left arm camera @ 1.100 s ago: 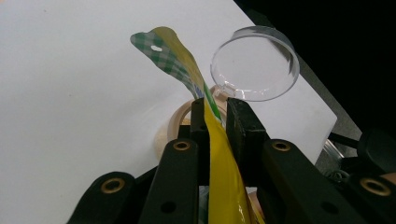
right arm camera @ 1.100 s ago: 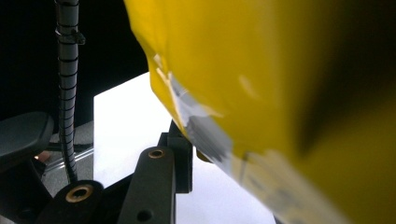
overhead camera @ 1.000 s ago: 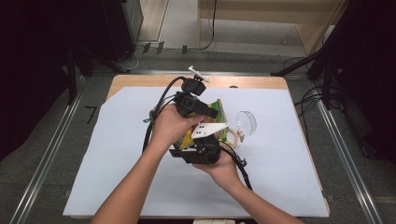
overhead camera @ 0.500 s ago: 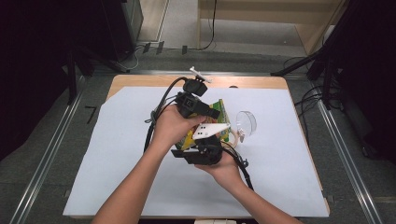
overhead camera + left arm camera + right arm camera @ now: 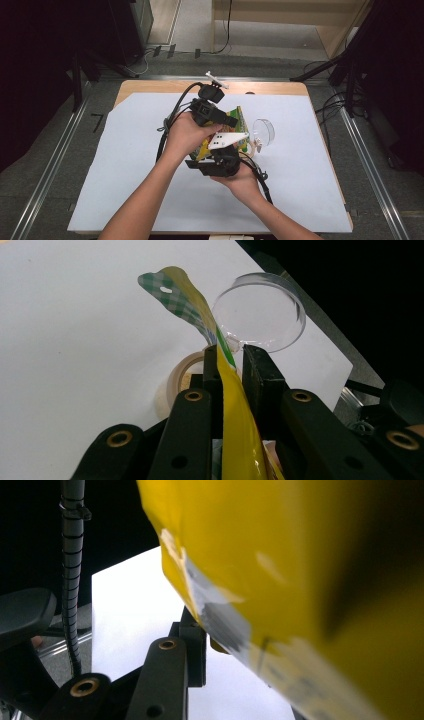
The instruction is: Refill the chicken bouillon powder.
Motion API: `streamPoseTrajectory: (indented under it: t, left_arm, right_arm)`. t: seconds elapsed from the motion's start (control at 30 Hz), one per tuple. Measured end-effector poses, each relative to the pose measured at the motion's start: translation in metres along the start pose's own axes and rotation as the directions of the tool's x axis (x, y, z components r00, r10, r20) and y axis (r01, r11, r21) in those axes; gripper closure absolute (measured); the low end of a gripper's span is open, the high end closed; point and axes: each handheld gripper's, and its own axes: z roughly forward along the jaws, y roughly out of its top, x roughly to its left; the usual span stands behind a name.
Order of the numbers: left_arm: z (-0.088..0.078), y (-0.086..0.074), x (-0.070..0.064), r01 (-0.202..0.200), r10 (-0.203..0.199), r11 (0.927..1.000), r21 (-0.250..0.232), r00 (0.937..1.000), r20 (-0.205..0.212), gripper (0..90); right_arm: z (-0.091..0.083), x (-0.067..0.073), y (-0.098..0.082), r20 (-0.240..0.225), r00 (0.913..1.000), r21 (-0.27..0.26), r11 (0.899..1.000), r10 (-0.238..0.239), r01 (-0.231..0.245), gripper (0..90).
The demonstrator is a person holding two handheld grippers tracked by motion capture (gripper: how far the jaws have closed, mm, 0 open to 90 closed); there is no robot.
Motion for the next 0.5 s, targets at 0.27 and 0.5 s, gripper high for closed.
streamPoseTrajectory:
  t: [0.27,0.5]
  left_arm:
    - [0.0002,0.0014,-0.0018,-0.009,0.009,0.9999,0.005,1.0,0.003,81.4]
    - [0.0012,0.0024,-0.0015,0.0,0.0,1.0,0.006,1.0,0.009,81.6]
  right_arm:
    - [-0.0024,0.0006,0.0002,0.008,1.0,0.0,1.0,-0.002,0.002,70.3]
    - [-0.0033,0.0014,0.0003,0.001,1.0,-0.003,1.0,0.009,-0.009,70.3]
